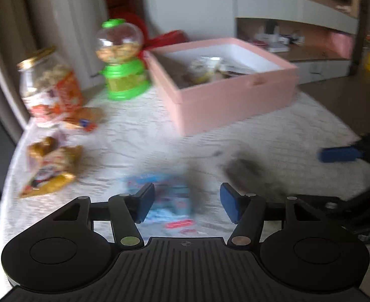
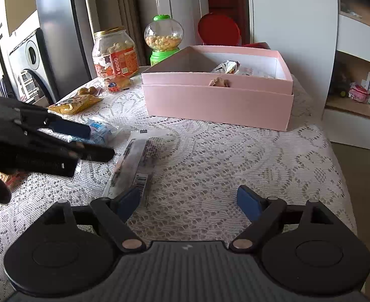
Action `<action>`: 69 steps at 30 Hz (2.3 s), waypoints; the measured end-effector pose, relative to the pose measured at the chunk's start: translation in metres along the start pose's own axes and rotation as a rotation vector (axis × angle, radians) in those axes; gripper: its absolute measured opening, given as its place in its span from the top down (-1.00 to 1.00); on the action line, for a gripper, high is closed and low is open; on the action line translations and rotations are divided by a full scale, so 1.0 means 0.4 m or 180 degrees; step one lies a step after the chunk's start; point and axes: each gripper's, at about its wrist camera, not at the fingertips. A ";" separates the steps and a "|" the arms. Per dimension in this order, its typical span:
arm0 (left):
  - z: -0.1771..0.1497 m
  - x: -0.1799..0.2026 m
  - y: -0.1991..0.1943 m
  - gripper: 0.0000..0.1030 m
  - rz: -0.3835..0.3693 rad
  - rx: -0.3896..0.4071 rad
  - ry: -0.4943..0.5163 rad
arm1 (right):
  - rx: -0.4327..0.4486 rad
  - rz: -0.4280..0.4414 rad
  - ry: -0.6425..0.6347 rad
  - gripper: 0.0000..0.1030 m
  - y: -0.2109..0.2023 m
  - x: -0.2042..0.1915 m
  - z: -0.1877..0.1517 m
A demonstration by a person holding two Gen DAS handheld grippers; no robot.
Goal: Organize snacks
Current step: 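Grasp the blue candy pack with the left tool while the right tool grasps the white barcode packet, then carry both packs over the pink box and open both tools to drop them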
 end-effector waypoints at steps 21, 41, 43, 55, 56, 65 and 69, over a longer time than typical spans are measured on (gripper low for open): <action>0.010 -0.107 0.018 -0.28 -0.0242 -0.0220 -0.0735 | -0.0267 0.0172 -0.0198 -0.94 0.008 -0.018 0.018; -0.140 -0.069 -0.161 -0.28 -0.0368 -0.0243 -0.0756 | -0.0417 0.0068 -0.0321 0.28 0.075 -0.124 0.159; -0.142 -0.052 -0.176 -0.28 -0.0382 -0.0220 -0.0717 | -0.0314 0.0029 -0.0313 0.28 0.025 -0.104 0.146; 0.196 0.037 -0.109 -0.28 -0.0649 0.0334 -0.0842 | -0.0041 -0.0054 0.0146 0.28 -0.131 0.071 0.075; 0.237 0.046 -0.080 -0.28 -0.0655 0.0361 -0.0857 | -0.0023 -0.0045 0.0171 0.28 -0.128 0.077 0.071; 0.386 0.043 0.158 -0.23 -0.0839 0.0302 -0.1204 | -0.0131 0.0027 0.0262 0.28 -0.070 0.111 0.061; 0.365 -0.034 0.119 -0.23 -0.0986 0.0476 -0.1420 | -0.0061 -0.0023 0.0298 0.28 -0.062 0.137 0.104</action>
Point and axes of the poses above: each gripper's, at about its wrist camera, not at the fingertips, and y roughly the way its jaws point, x to its right, z to its top, and after that the axes turned 15 degrees about -y, right-handed
